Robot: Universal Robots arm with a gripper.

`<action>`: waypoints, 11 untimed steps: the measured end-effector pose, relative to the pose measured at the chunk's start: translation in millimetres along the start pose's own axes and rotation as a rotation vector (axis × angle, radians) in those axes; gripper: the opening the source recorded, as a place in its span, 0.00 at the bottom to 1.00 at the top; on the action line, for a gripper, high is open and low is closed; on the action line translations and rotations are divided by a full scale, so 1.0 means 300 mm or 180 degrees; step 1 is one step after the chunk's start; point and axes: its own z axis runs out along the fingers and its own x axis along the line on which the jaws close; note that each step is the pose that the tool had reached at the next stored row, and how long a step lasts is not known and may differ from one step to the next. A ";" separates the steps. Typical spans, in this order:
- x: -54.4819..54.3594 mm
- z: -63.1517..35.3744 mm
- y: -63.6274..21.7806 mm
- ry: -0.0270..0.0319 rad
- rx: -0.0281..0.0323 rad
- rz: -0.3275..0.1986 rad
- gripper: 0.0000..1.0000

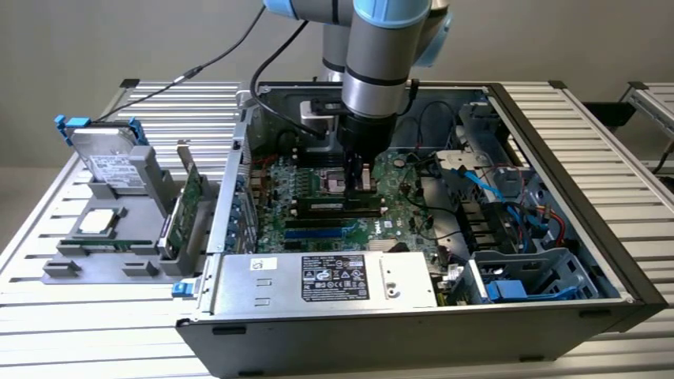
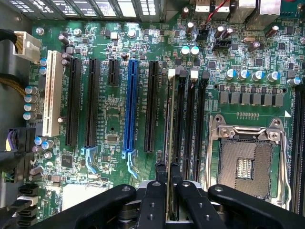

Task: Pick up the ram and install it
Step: 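Insert the ram into the slot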

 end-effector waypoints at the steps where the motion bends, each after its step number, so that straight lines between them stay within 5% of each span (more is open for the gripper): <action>1: 0.000 0.000 0.000 0.0000 0.0000 0.0000 0.14; 11: -0.001 0.008 -0.001 0.0000 0.0000 0.0000 0.14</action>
